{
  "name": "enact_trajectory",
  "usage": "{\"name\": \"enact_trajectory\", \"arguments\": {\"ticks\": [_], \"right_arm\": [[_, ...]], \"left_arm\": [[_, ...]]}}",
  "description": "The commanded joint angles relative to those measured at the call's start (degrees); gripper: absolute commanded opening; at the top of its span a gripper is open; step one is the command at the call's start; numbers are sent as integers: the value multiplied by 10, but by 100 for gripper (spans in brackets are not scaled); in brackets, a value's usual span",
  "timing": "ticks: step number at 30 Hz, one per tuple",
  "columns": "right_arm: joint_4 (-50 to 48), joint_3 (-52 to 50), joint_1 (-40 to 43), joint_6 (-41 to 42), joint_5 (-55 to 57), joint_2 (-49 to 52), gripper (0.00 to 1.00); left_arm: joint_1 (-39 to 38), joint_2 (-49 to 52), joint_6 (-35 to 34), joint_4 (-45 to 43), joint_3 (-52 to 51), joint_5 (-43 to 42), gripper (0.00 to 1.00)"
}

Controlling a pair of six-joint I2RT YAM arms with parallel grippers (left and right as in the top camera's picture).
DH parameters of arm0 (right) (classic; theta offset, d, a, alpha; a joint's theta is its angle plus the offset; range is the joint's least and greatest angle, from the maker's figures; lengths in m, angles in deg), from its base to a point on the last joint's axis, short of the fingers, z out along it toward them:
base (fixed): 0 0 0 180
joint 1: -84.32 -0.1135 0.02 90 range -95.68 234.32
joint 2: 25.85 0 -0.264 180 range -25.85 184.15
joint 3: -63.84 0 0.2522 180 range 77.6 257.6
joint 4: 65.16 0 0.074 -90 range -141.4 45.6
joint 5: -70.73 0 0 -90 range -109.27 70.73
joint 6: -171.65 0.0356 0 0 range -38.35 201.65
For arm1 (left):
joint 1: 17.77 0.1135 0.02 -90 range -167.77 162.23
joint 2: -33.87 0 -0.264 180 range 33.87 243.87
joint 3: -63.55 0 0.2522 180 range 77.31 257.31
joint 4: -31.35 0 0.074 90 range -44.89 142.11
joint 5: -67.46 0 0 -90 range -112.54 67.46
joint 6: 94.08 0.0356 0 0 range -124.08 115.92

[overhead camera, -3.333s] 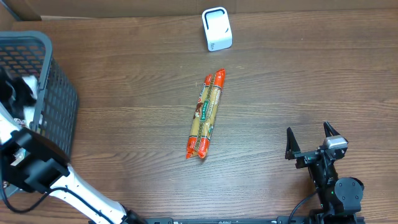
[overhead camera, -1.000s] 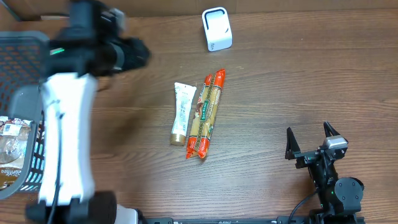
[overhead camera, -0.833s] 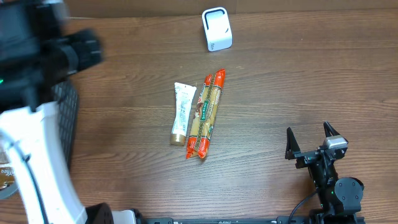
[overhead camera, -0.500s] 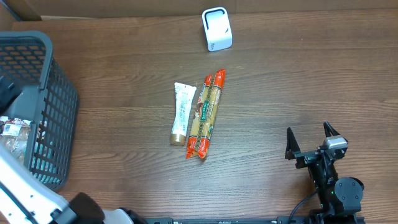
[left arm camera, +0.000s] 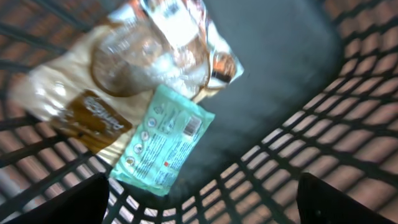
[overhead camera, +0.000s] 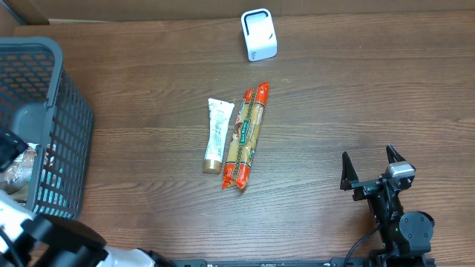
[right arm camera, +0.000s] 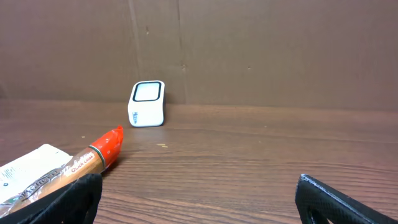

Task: Scan the item barcode
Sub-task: 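Reach into the basket and grasp the mint-green packet with the left gripper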

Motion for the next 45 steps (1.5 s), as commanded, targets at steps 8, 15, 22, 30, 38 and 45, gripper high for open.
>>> {"name": "enact_trajectory", "arguments": {"ticks": [8,15,22,30,38,45], "right_arm": [[-3,-6,-3,-2,5,-6,100],[-3,-6,-3,-2,5,-6,100],[-3,-6,-3,-3,5,-6,100],[-3,-6,-3,-2,5,-6,100],[-3,-6,-3,-2,5,-6,100],[-3,-6,-3,-3,5,-6,100]], "left_arm": [[3,59,25,-87,-162,82,84],[3,70,0,-184,-254,154,85],[2,70,25,-261,-304,150,93],[2,70,43,-265,-309,150,30],[0,70,43,-233,-291,150,4],[-24,67,43,-136,-172,151,4]]}}
